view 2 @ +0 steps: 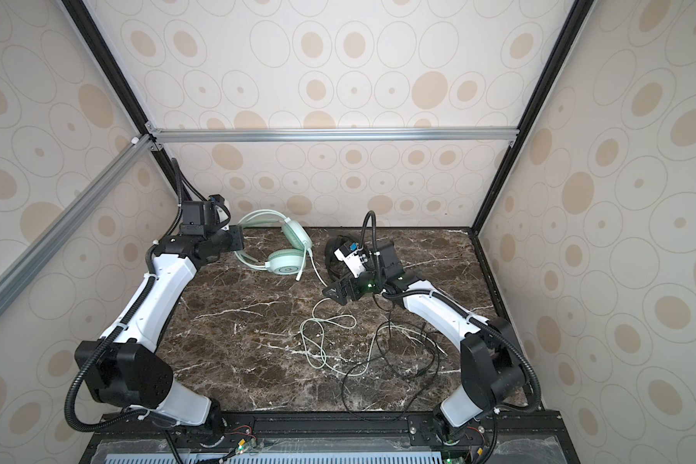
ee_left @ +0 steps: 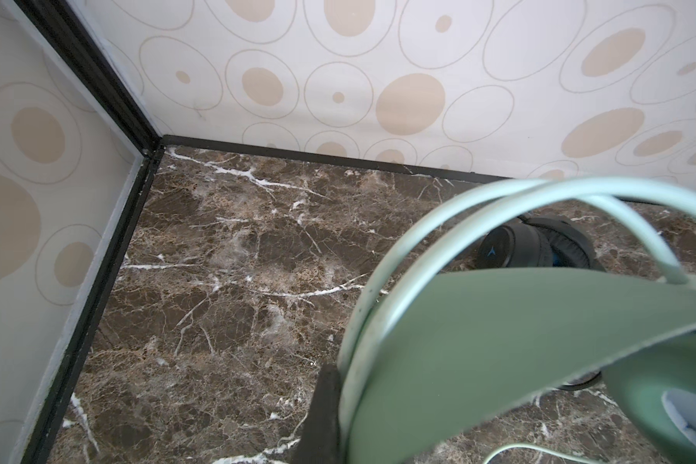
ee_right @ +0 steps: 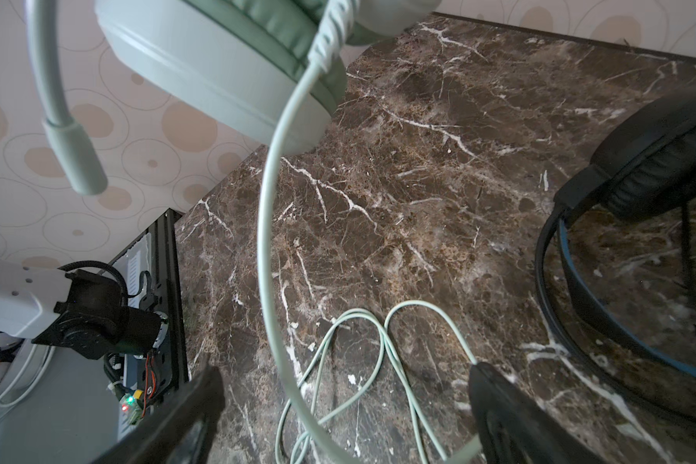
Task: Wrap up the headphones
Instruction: 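Lift the pale green headset off the table with the left gripper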
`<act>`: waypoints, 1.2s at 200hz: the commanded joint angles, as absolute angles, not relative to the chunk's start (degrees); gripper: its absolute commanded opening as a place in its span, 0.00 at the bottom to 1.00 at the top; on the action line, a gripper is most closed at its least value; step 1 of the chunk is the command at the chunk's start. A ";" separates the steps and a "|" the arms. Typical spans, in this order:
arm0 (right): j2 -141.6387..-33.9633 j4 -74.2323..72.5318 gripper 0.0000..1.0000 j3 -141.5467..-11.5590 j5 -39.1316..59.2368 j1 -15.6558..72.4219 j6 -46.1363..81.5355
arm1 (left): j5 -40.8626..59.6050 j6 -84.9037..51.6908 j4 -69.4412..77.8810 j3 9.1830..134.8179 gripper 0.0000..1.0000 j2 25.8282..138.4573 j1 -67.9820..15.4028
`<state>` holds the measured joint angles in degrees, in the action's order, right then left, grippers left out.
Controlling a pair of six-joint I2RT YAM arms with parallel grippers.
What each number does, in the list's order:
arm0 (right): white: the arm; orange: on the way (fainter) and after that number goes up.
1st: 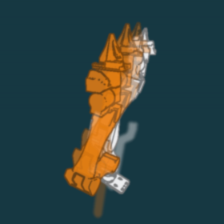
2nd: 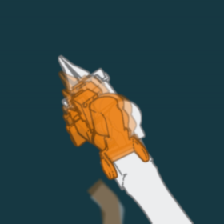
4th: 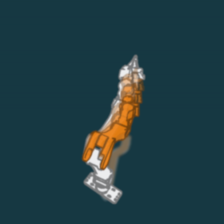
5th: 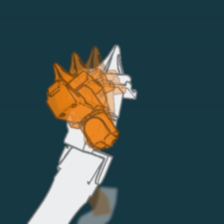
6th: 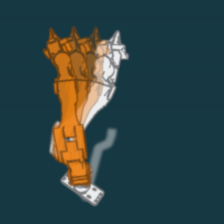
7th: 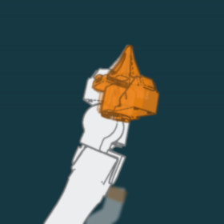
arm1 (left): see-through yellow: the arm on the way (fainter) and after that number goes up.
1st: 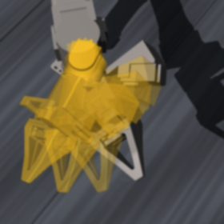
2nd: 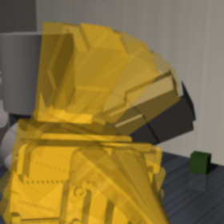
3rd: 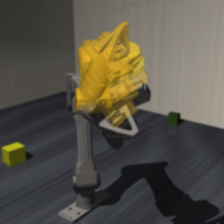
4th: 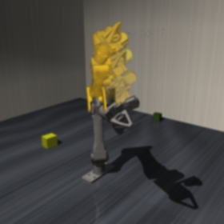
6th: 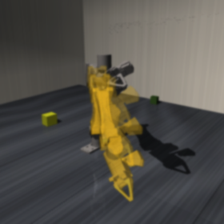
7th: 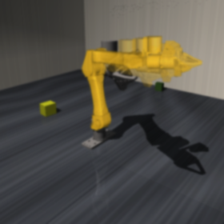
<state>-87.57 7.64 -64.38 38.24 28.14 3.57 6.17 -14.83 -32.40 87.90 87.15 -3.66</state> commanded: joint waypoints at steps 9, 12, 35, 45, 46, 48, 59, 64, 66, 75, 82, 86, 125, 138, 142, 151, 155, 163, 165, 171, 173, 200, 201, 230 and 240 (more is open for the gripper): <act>-85.35 3.65 0.97 -63.93 41.13 27.58 6.15 | 11.95 -18.87 -30.26 91.20 0.00 83.91 -4.36; -85.42 3.48 0.97 -63.90 41.19 27.56 6.29 | 12.15 -18.94 -30.40 91.37 0.00 83.87 -4.41; -85.74 3.60 0.97 -64.63 41.41 27.59 5.76 | 13.52 -19.12 -31.46 93.12 0.00 83.85 -4.57; -85.65 3.60 0.96 -64.84 41.55 27.56 5.83 | 14.16 -19.23 -32.07 93.76 0.00 84.02 -4.61; -85.67 3.60 0.96 -64.90 41.56 27.54 5.86 | 14.24 -19.24 -32.16 93.81 0.00 84.02 -4.64; -85.62 3.56 0.96 -64.94 41.66 27.54 5.84 | 14.44 -19.25 -32.21 93.94 0.00 83.98 -4.65; -85.30 3.21 0.96 -64.70 41.88 27.56 6.25 | 15.27 -19.65 -32.35 94.24 0.00 83.86 -4.70; -85.02 2.96 0.96 -64.51 41.92 27.56 6.40 | 15.72 -19.91 -32.32 94.32 0.00 83.70 -4.80; -84.95 2.81 0.96 -64.40 41.92 27.52 6.50 | 15.79 -20.01 -32.29 94.38 0.00 83.68 -4.83; -84.57 2.34 0.96 -64.02 42.01 27.59 6.56 | 16.57 -20.56 -32.05 94.72 0.00 83.58 -4.99; -84.40 2.21 0.96 -63.84 42.22 27.59 6.58 | 17.12 -20.91 -31.96 95.26 0.00 83.59 -5.15; -84.25 2.08 0.96 -63.66 42.32 27.58 6.72 | 17.43 -20.97 -32.03 95.61 0.00 83.71 -5.25; -82.48 -0.16 0.96 -61.14 44.03 27.65 8.27 | 18.77 -21.83 -34.02 99.86 0.00 84.89 -6.14; -81.60 -0.49 0.96 -60.16 43.85 27.61 8.38 | 19.01 -22.46 -33.94 100.22 0.00 84.77 -6.45; -81.36 -0.60 0.96 -59.99 43.86 27.64 8.43 | 19.07 -22.69 -33.97 100.26 0.00 84.73 -6.53; -81.00 -0.79 0.96 -59.57 44.20 27.66 8.79 | 19.31 -23.22 -33.77 100.42 0.00 84.60 -6.72; -80.83 -0.82 0.96 -59.44 44.31 27.67 8.79 | 19.40 -23.43 -33.75 100.52 0.00 84.60 -6.84; -80.52 -1.01 0.96 -59.20 44.38 27.66 8.86 | 19.51 -23.84 -33.86 100.92 0.00 84.40 -7.02; -80.45 -1.09 0.96 -59.12 44.38 27.66 8.94 | 19.47 -23.96 -33.98 100.97 0.00 84.38 -7.07; -80.17 -1.30 0.96 -59.07 44.38 27.66 8.90 | 19.47 -24.37 -34.01 101.19 0.00 84.25 -7.27; -80.12 -1.42 0.96 -59.00 44.38 27.68 8.84 | 19.50 -24.53 -34.06 101.28 0.00 84.28 -7.29; -79.38 -3.16 0.96 -58.84 45.02 27.63 9.92 | 20.20 -26.25 -34.34 102.01 0.00 83.86 -8.23; -79.37 -3.25 0.96 -58.82 45.05 27.66 9.97 | 20.21 -26.31 -34.35 102.07 0.00 83.90 -8.29; -78.11 -5.60 0.96 -57.91 45.09 27.60 11.35 | 20.21 -28.02 -34.79 103.59 0.00 83.93 -9.61; -77.52 -6.83 0.96 -56.85 44.89 27.63 11.87 | 19.95 -28.68 -34.84 104.20 0.00 84.09 -10.30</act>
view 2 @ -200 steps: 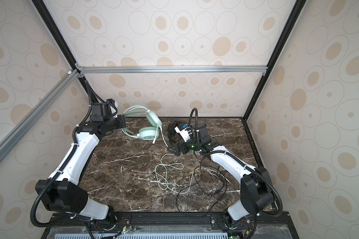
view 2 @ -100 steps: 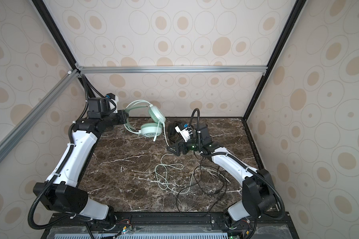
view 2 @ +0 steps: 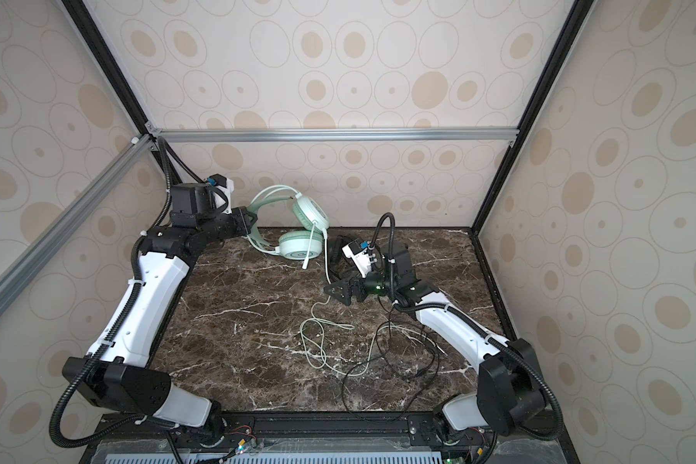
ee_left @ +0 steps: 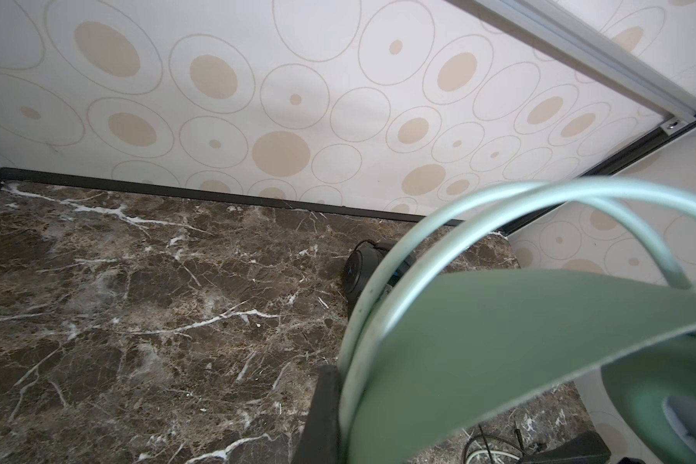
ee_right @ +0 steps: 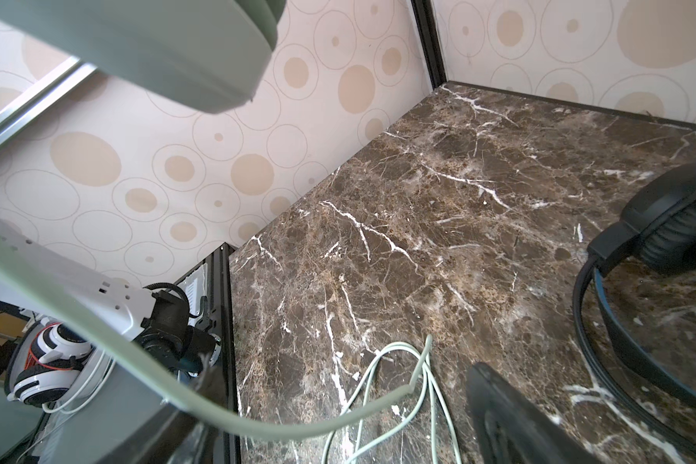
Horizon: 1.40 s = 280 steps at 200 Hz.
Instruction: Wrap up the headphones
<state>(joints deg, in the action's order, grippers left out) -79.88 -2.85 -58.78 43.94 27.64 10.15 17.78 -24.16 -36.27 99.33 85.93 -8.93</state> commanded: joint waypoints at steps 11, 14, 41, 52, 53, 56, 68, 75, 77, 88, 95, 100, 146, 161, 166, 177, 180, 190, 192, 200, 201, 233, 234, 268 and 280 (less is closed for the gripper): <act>-76.96 -7.98 0.97 -55.77 44.69 27.66 12.51 | 19.39 -29.15 -35.04 104.79 0.00 84.24 -11.25; -76.87 -8.25 0.96 -55.50 44.73 27.65 12.59 | 19.15 -29.24 -35.13 104.96 0.00 84.28 -11.48; -76.13 -10.65 0.97 -53.46 44.71 27.64 14.15 | 17.84 -29.68 -36.44 106.51 0.00 85.01 -13.51; -75.88 -11.86 0.97 -52.68 44.68 27.71 14.73 | 17.44 -29.84 -37.07 107.57 0.00 85.32 -14.33; -75.91 -11.91 0.97 -52.62 44.71 27.74 14.75 | 17.38 -29.86 -37.17 107.66 0.00 85.33 -14.42; -75.90 -12.14 0.97 -52.52 44.61 27.73 14.79 | 17.10 -29.99 -37.40 108.01 0.00 85.42 -14.58; -75.94 -12.19 0.97 -52.64 44.60 27.87 14.79 | 16.69 -31.14 -37.89 109.41 0.00 85.90 -15.47; -75.81 -12.45 0.97 -52.60 44.48 27.95 14.84 | 16.79 -31.97 -37.77 110.03 0.00 86.09 -16.09; -75.80 -12.63 0.97 -52.59 44.45 28.02 14.85 | 16.72 -32.23 -37.79 110.15 0.00 86.12 -16.31; -75.36 -13.64 0.97 -52.34 44.14 28.04 14.81 | 15.97 -33.55 -38.16 110.82 0.00 86.50 -17.40; -74.99 -14.27 0.97 -52.05 43.94 28.12 14.77 | 15.04 -34.46 -38.83 111.46 0.00 86.70 -18.07; -74.62 -14.64 0.97 -51.79 43.72 28.26 14.64 | 14.21 -35.08 -39.20 111.93 0.00 86.82 -18.49; -69.12 -14.96 0.98 -50.49 39.34 30.74 14.66 | 10.13 -42.15 -45.94 119.73 0.00 90.00 -21.21; -68.55 -18.10 0.98 -48.18 38.14 30.68 15.03 | 8.18 -42.19 -50.83 125.34 0.00 92.19 -22.11; -68.54 -18.72 0.98 -47.54 38.10 30.68 14.90 | 7.96 -42.46 -51.60 126.46 0.00 92.59 -22.35; -68.02 -19.15 0.99 -46.55 38.05 30.81 14.56 | 8.50 -42.87 -51.99 127.10 0.00 92.90 -22.53; -67.74 -19.16 0.99 -46.29 37.98 30.77 14.55 | 8.52 -43.02 -52.01 127.14 0.00 92.90 -22.66; -67.01 -19.83 0.99 -45.36 37.67 30.74 14.97 | 7.94 -43.15 -51.90 126.68 0.00 92.75 -22.88; -66.85 -19.96 0.99 -45.11 37.61 30.80 15.01 | 7.83 -43.15 -51.80 126.53 0.00 92.69 -22.92; -66.72 -20.56 0.98 -44.28 37.49 30.76 15.25 | 7.69 -43.24 -51.20 125.62 0.00 92.48 -23.02; -66.71 -20.65 0.98 -44.11 37.51 30.76 15.23 | 7.71 -43.24 -51.04 125.48 0.00 92.47 -23.03; -70.73 -27.93 0.95 -41.52 36.51 29.95 20.15 | 9.42 -41.59 -49.81 125.99 0.00 94.16 -22.97; -70.91 -27.93 0.95 -41.46 36.58 29.83 20.45 | 9.41 -41.45 -49.91 126.10 0.00 94.32 -23.00; -78.29 -38.29 0.93 -42.62 36.42 29.76 24.25 | 12.89 -39.85 -51.10 130.04 0.00 98.07 -22.25; -80.76 -42.36 0.93 -42.67 35.64 29.86 25.71 | 14.97 -39.52 -50.48 130.25 0.00 98.90 -21.61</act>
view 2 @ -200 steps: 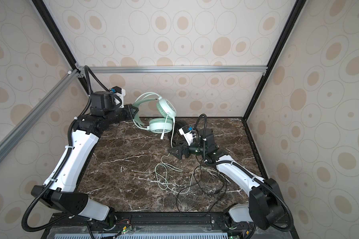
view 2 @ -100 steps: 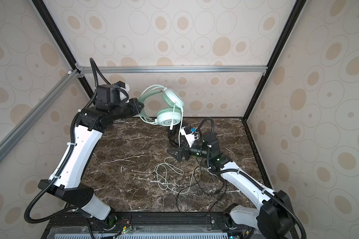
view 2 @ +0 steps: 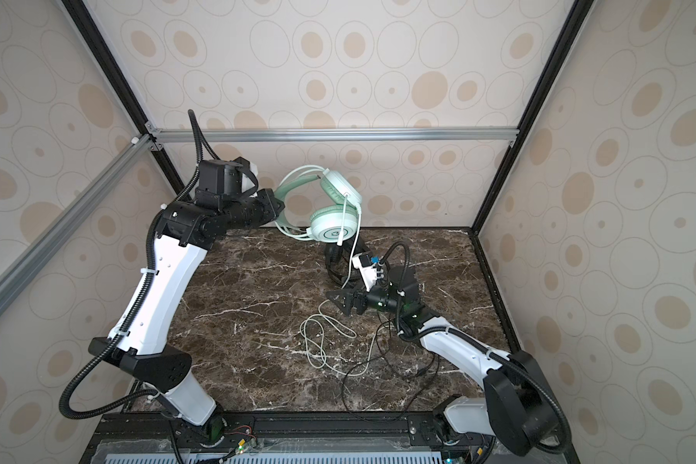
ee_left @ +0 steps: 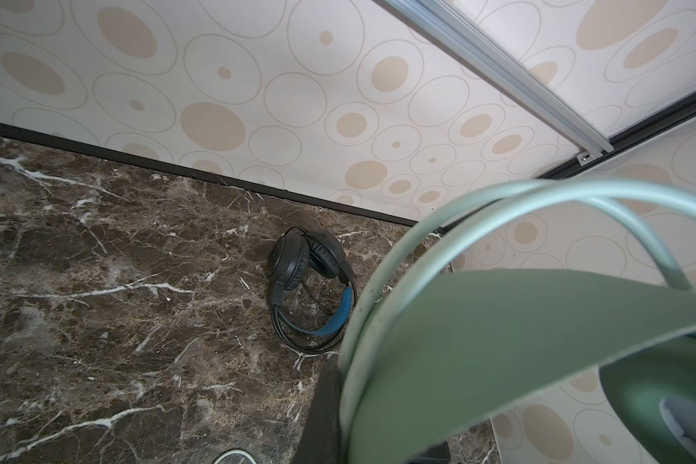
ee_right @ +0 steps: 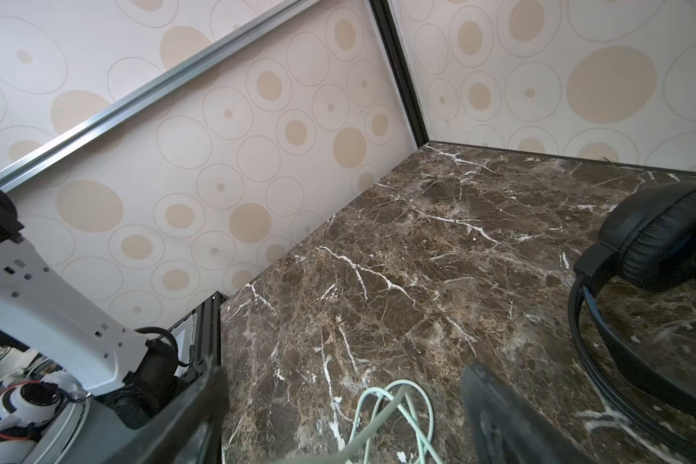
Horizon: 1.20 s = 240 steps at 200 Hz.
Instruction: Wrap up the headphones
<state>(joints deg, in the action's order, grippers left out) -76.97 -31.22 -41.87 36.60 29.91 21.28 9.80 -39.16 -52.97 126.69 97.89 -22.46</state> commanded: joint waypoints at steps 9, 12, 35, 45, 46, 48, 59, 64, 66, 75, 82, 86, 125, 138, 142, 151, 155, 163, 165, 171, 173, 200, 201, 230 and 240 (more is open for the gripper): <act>-82.69 -45.49 0.94 -42.21 34.56 30.07 26.96 | 16.27 -39.20 -50.19 130.46 0.00 99.67 -20.98; -83.33 -46.36 0.94 -42.12 34.43 30.09 27.34 | 16.60 -39.03 -50.33 130.58 0.00 99.89 -20.77; -86.85 -49.67 0.93 -42.10 33.17 30.59 29.25 | 18.49 -38.13 -50.78 131.49 0.00 101.58 -19.30; -87.73 -50.08 0.92 -42.30 32.08 31.13 29.19 | 19.34 -38.03 -50.55 131.32 0.00 101.84 -18.66; -87.81 -50.13 0.92 -42.33 31.95 31.17 29.14 | 19.42 -38.00 -50.50 131.27 0.00 101.85 -18.60; -88.00 -50.11 0.91 -42.42 31.81 31.21 29.10 | 19.60 -37.95 -50.35 131.23 0.00 101.91 -18.49; -89.41 -49.92 0.88 -43.20 31.19 31.78 28.96 | 20.67 -37.77 -49.98 130.73 0.00 102.07 -17.84; -89.94 -50.17 0.86 -43.35 31.11 31.82 29.07 | 20.91 -37.68 -50.07 130.62 0.00 102.32 -17.47; -90.18 -50.34 0.85 -43.47 31.07 31.91 29.13 | 21.03 -37.70 -50.16 130.63 0.00 102.37 -17.31; -90.95 -51.28 0.81 -43.38 30.70 32.12 29.51 | 21.25 -37.53 -50.43 130.46 0.00 102.62 -16.69; -91.37 -51.91 0.76 -43.25 30.36 32.17 29.92 | 21.19 -37.42 -50.49 130.21 0.00 102.68 -16.22; -91.67 -52.40 0.73 -43.04 30.13 32.17 30.14 | 21.17 -37.34 -50.46 130.09 0.00 102.74 -16.01; -90.48 -51.25 0.33 -41.45 27.58 32.19 29.40 | 19.19 -36.59 -49.97 128.82 0.00 102.15 -13.88; -88.88 -48.67 0.21 -40.88 26.78 32.25 28.33 | 17.32 -36.28 -49.97 127.99 0.00 101.50 -13.25; -88.23 -47.51 0.18 -40.80 26.46 32.23 27.82 | 16.67 -36.17 -49.91 127.43 0.00 101.16 -13.00; -86.56 -43.54 0.11 -40.83 25.67 32.28 26.34 | 15.47 -36.13 -49.26 125.82 0.00 100.37 -12.51; -85.76 -41.38 0.08 -41.03 25.42 32.34 25.29 | 14.89 -36.08 -48.99 125.11 0.00 99.95 -12.33; -83.96 -35.66 0.05 -41.96 24.97 32.63 22.48 | 12.87 -36.07 -48.32 123.52 0.00 99.07 -12.22; -83.48 -34.01 0.04 -42.28 24.72 32.77 21.77 | 12.49 -36.02 -48.11 123.03 0.00 98.90 -12.15; -82.10 -28.23 0.01 -43.44 23.59 33.16 18.77 | 11.34 -36.05 -47.27 121.60 0.00 98.10 -12.04; -81.57 -26.31 0.00 -43.84 23.08 33.27 17.85 | 10.99 -36.11 -46.93 121.21 0.00 97.91 -12.04; -75.59 -6.04 0.00 -47.84 16.19 34.34 8.33 | 6.47 -37.12 -43.64 115.01 0.00 95.12 -11.94; -75.37 -5.48 0.00 -47.96 15.92 34.31 8.16 | 6.36 -37.15 -43.53 114.77 0.00 94.98 -11.90; -70.56 8.65 0.00 -50.73 9.58 34.80 3.61 | 5.72 -39.54 -38.48 107.86 0.00 92.24 -11.80; -69.58 11.98 0.00 -51.53 7.73 35.07 2.93 | 5.58 -40.63 -36.69 105.05 0.00 90.99 -11.81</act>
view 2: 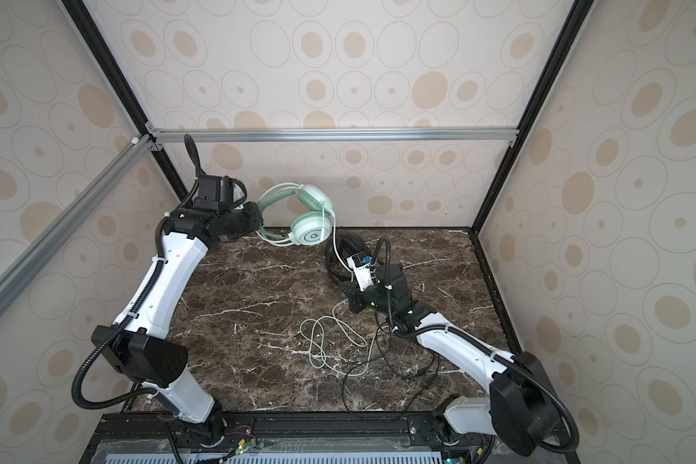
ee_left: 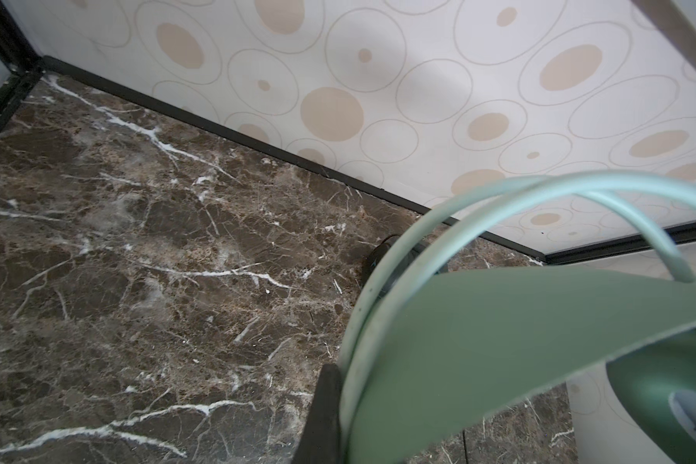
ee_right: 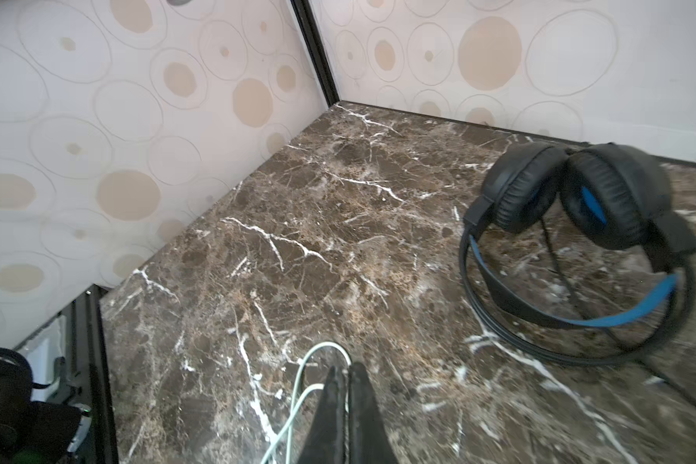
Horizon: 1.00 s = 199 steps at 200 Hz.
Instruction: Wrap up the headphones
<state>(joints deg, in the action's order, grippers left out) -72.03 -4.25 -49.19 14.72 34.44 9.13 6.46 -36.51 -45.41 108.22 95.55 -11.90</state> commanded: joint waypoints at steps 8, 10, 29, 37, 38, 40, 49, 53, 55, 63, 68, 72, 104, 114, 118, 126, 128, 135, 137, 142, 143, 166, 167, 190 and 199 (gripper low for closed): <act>-69.08 14.32 0.00 -52.21 5.94 35.40 2.52 | 5.32 -41.41 -35.33 102.72 0.00 89.86 -11.82; -69.06 14.87 0.00 -52.47 5.40 35.61 2.30 | 5.35 -41.60 -35.00 102.14 0.00 89.59 -11.81; -69.32 19.45 0.00 -54.48 -0.09 37.20 1.53 | 6.46 -43.90 -31.93 96.68 0.00 87.41 -11.80; -69.53 20.10 0.00 -54.84 -1.34 37.59 1.22 | 7.08 -44.83 -31.04 95.05 0.00 86.84 -11.82; -69.57 20.16 0.00 -54.84 -1.46 37.65 1.14 | 7.14 -44.91 -30.94 94.81 0.00 86.75 -11.84; -69.64 20.20 0.00 -54.84 -1.71 37.80 1.08 | 7.24 -45.18 -30.83 94.41 0.00 86.68 -11.86; -69.65 19.94 0.00 -54.65 -3.03 38.60 0.14 | 7.31 -46.23 -30.61 93.05 0.00 86.16 -11.87; -69.73 19.68 0.00 -54.61 -3.57 39.15 -0.24 | 7.23 -46.55 -30.46 92.42 0.00 85.98 -11.93; -69.77 19.57 0.00 -54.59 -3.84 39.43 -0.57 | 7.21 -46.68 -30.44 92.10 0.00 85.79 -11.90; -70.06 19.34 0.00 -54.83 -5.07 40.46 -1.56 | 7.01 -47.28 -30.45 91.21 0.00 85.39 -11.95; -70.41 19.63 0.00 -55.22 -5.62 41.01 -1.97 | 6.64 -47.57 -30.50 90.82 0.00 85.16 -12.04; -70.81 19.81 0.00 -55.69 -5.91 41.44 -2.30 | 6.22 -47.74 -30.73 90.64 0.00 85.01 -12.12; -72.68 19.92 0.00 -57.44 -9.36 45.87 -2.91 | 1.64 -48.34 -32.87 89.49 0.00 83.85 -13.00; -72.84 18.81 0.00 -57.27 -10.04 47.31 -2.83 | 0.13 -48.27 -33.71 89.65 0.00 83.68 -13.40; -72.99 18.52 0.00 -57.30 -10.21 47.74 -2.61 | -0.53 -48.01 -34.02 89.63 0.00 83.65 -13.59; -73.09 18.03 0.00 -57.29 -10.56 48.67 -2.22 | -2.20 -47.53 -34.83 89.77 0.00 83.51 -13.96; -73.12 17.91 0.00 -57.37 -10.62 48.86 -2.16 | -2.73 -47.43 -34.99 89.81 0.00 83.50 -14.17; -73.15 17.56 0.00 -57.31 -11.08 49.72 -1.98 | -4.25 -46.89 -35.60 89.67 0.00 83.33 -14.60; -73.13 17.46 0.00 -57.33 -11.27 49.92 -2.01 | -4.64 -46.75 -35.62 89.57 0.00 83.21 -14.70; -73.13 17.10 0.00 -57.41 -11.50 50.57 -2.04 | -5.49 -46.47 -35.75 89.23 0.00 83.07 -14.87; -73.13 17.08 0.00 -57.40 -11.59 50.68 -2.07 | -5.60 -46.48 -35.76 89.13 0.00 83.02 -14.91; -73.45 16.90 0.00 -58.34 -11.81 52.62 -1.95 | -8.36 -46.02 -35.78 87.18 0.00 82.11 -15.79; -73.46 16.89 0.00 -58.35 -11.84 52.77 -1.94 | -8.49 -46.00 -35.77 87.14 0.00 82.06 -15.94; -73.79 17.88 0.00 -59.45 -12.46 54.26 -1.93 | -12.23 -45.08 -36.30 85.82 0.00 81.46 -17.85; -73.66 18.48 0.00 -60.09 -12.76 54.73 -2.02 | -13.90 -44.43 -36.65 85.46 0.00 81.30 -18.67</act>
